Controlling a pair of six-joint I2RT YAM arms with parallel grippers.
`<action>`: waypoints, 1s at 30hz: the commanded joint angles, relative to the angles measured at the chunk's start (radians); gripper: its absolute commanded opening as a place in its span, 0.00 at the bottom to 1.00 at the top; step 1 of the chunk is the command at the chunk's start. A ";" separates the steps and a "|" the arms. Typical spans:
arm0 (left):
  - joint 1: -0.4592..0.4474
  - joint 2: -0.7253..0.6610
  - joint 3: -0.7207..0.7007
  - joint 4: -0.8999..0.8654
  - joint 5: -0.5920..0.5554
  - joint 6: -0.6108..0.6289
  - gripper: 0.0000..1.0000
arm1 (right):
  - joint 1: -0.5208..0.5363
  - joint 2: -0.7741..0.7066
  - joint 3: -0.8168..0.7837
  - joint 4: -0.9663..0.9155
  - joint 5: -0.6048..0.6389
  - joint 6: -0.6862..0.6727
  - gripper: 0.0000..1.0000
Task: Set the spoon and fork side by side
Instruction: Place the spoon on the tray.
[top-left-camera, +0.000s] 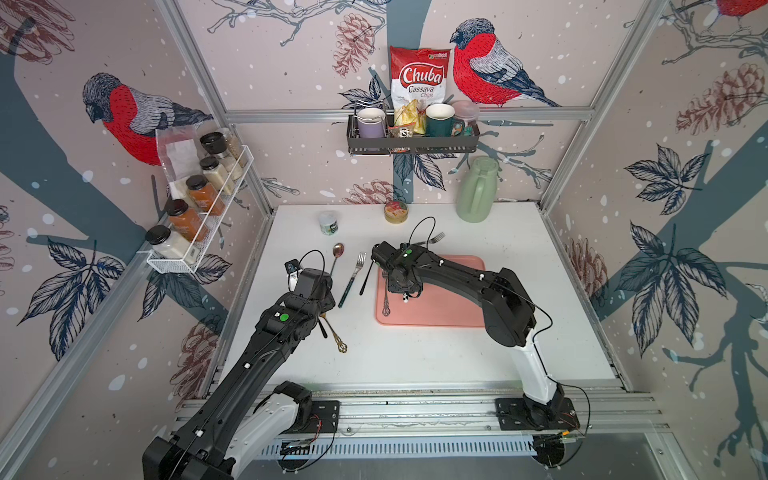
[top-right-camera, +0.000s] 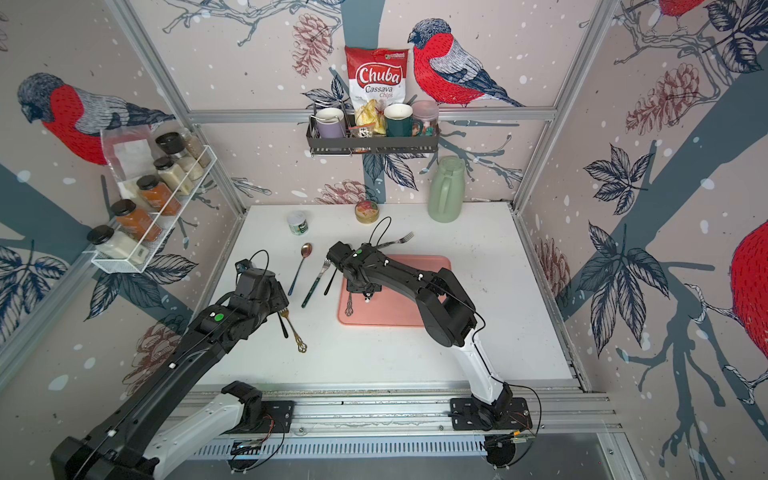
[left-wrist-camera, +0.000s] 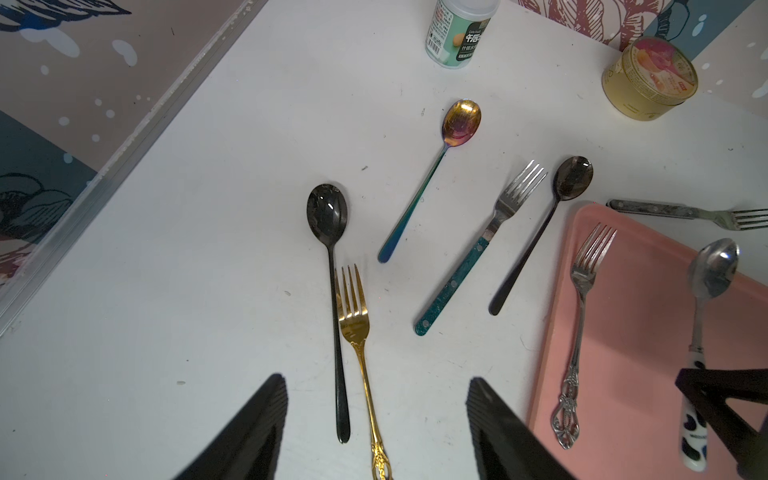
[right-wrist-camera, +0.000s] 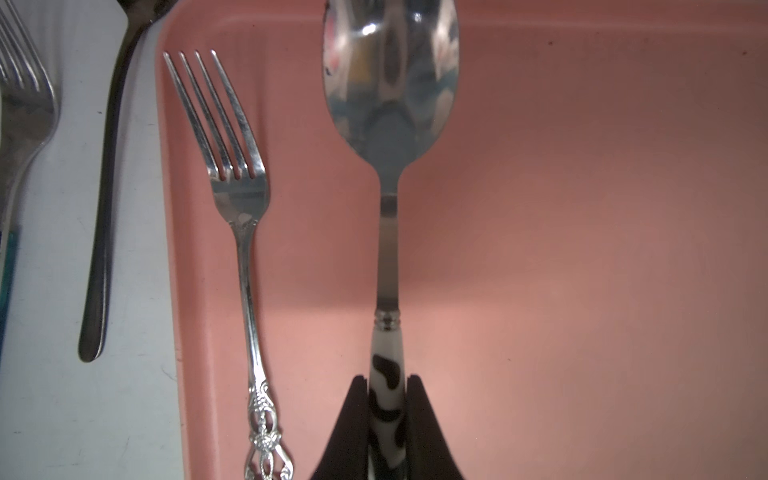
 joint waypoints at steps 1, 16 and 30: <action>-0.003 0.003 -0.005 0.021 -0.014 0.003 0.70 | 0.017 0.026 0.013 0.009 -0.021 0.038 0.12; -0.004 0.004 -0.015 0.041 0.022 0.010 0.70 | 0.046 0.084 -0.004 0.037 -0.005 0.003 0.12; -0.003 0.016 -0.021 0.056 0.030 0.011 0.70 | 0.063 0.078 -0.039 0.066 -0.032 -0.019 0.18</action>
